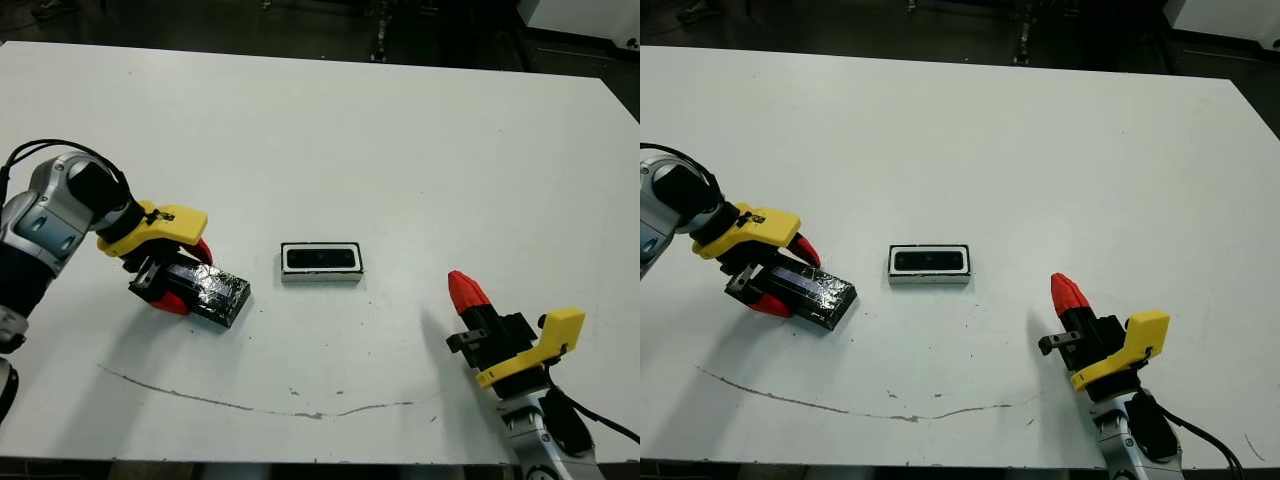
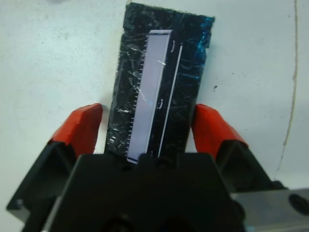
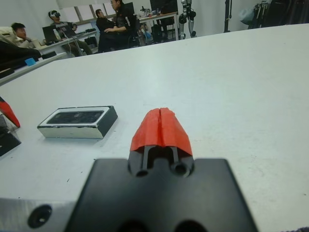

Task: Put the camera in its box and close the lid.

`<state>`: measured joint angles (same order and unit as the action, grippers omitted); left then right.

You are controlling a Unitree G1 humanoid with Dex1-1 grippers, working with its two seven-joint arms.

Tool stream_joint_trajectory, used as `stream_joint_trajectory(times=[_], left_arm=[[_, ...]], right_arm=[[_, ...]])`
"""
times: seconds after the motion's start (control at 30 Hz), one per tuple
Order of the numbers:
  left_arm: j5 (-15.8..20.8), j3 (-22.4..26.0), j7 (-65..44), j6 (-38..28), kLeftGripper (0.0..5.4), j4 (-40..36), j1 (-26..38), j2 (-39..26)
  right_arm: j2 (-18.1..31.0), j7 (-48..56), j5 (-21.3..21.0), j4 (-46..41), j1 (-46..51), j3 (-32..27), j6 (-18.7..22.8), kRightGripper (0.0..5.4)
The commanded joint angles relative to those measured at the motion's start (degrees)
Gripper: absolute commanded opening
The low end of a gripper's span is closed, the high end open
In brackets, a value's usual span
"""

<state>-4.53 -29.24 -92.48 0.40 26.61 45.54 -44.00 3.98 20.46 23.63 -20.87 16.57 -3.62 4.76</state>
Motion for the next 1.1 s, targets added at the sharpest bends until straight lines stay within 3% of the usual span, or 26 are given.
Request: stream_joint_trajectory(times=[0.03,0.17,0.37,0.63,0.73,0.9,1.1], left_arm=[[-0.6,-1.1,0.0,1.5,3.65,0.8,-2.7,0.7],[1.4,0.3,0.0,2.6,3.17,0.4,-3.2,0.9],[5.4,5.7,0.7,8.0,3.16,-0.7,-4.5,1.5],[16.6,19.3,9.4,20.6,3.16,-8.3,-9.7,2.5],[19.4,22.3,14.0,25.1,3.16,-13.6,-12.3,3.0],[23.3,24.0,19.8,31.6,3.16,-20.4,-14.3,5.1],[24.8,22.4,23.1,34.4,3.16,-21.6,-13.5,8.0]], right_arm=[[0.6,-0.8,-1.1,0.3,0.5,-0.2,-0.5,0.00],[0.4,-1.2,-0.9,-0.1,0.5,-0.1,0.4,0.00],[0.5,-1.3,-1.2,-0.2,0.4,0.1,0.4,0.00],[0.6,-1.1,-1.3,-0.2,0.4,0.2,0.3,0.00],[0.5,-1.3,-1.1,-0.4,0.4,0.3,0.9,0.00],[0.4,-1.3,-1.8,-0.2,0.6,0.8,0.1,0.00],[-0.2,-0.7,-0.5,0.1,0.8,0.7,-0.1,0.00]])
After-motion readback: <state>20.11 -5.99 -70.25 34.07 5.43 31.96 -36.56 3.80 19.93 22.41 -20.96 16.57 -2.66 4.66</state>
